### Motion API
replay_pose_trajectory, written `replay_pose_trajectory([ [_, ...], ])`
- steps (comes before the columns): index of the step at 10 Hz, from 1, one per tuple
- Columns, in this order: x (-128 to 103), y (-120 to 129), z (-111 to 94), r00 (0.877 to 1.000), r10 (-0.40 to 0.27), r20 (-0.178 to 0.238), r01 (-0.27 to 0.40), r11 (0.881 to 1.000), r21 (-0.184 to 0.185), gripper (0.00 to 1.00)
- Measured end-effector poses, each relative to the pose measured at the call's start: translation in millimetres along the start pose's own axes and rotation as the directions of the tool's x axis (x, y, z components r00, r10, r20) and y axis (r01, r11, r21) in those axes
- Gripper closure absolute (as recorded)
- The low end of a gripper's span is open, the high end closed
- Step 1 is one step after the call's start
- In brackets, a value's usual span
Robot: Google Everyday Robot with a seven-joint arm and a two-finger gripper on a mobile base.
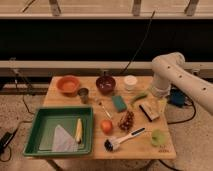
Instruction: Place towel in purple bowl
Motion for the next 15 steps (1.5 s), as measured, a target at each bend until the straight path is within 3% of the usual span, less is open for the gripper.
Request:
replay_pose_trajectory([
  [14, 1.1, 0.8, -0.5, 1.000, 0.004, -0.002, -0.004, 1.000, 0.001, 0.20],
  [15, 4.2, -4.8, -0.1, 0.999, 0.036, 0.009, -0.037, 0.999, 0.036, 0.20],
])
